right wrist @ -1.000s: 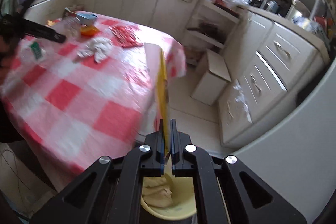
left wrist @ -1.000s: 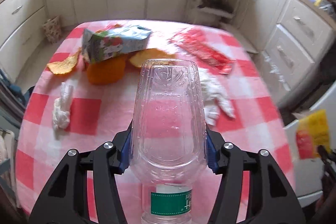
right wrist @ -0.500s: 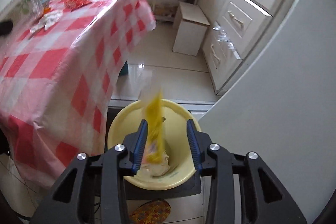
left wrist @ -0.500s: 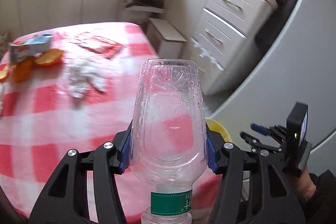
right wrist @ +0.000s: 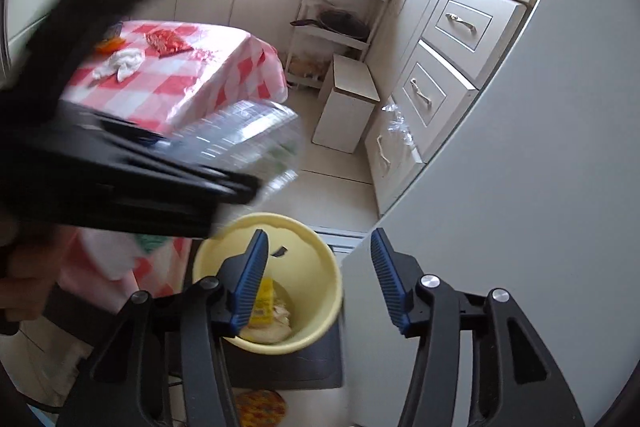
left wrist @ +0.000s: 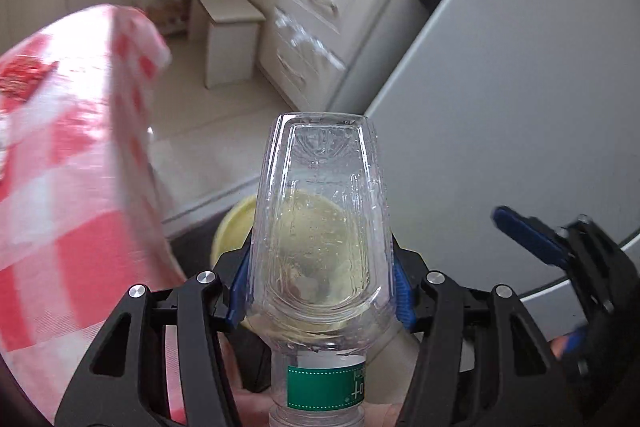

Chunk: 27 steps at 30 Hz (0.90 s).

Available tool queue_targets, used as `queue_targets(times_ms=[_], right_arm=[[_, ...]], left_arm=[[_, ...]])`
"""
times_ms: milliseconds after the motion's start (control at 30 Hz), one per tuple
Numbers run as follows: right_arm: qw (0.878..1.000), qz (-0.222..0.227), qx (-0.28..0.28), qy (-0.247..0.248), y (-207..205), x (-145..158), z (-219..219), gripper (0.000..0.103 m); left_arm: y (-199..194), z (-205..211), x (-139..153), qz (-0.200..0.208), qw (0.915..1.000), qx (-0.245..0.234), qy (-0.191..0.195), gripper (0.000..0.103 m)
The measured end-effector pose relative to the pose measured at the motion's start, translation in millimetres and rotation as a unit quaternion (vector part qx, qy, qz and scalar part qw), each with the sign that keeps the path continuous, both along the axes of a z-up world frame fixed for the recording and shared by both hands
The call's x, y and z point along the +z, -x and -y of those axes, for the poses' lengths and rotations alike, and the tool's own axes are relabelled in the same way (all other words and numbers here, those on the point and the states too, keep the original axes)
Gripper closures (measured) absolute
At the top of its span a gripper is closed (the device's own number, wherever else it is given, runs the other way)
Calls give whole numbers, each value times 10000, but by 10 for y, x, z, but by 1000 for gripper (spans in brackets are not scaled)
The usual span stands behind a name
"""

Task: Collect trash
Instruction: 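Grasp the bottle with the left tool while the right tool drops the wrapper into the bin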

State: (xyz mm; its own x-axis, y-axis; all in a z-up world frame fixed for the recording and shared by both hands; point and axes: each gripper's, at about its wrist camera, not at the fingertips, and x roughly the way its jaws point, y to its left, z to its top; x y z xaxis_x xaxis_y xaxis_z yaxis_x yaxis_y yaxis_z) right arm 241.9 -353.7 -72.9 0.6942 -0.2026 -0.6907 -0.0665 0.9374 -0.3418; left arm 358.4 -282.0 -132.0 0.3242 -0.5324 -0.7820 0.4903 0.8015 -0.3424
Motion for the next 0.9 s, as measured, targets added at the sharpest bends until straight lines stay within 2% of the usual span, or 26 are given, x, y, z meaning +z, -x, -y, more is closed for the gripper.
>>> queue_targets(times_ms=[33,133,267,400,667,900], right_arm=[[10000,-42,-24,45,11,-9,21,48],[9995,-235,-210,-62,-4,-58,183,48],[9985,-305,-310,-322,-31,-54,293,48],[9989,-260,-94,-379,-28,-16,174,47],[9974,-203,653,-221,-23,23,-346,44],[9931,-172,1162,-36,-47,35,-756,40]], left_arm=[[-47,115,-76,-85,9999,-27,-65,49],[-183,333,-258,-289,9993,-22,-250,37],[-196,355,-258,-230,9994,57,-257,35],[-120,103,-103,1,9994,193,-291,32],[-19,-729,293,445,9958,681,-423,26],[14,-1413,452,628,9907,1081,-539,20]])
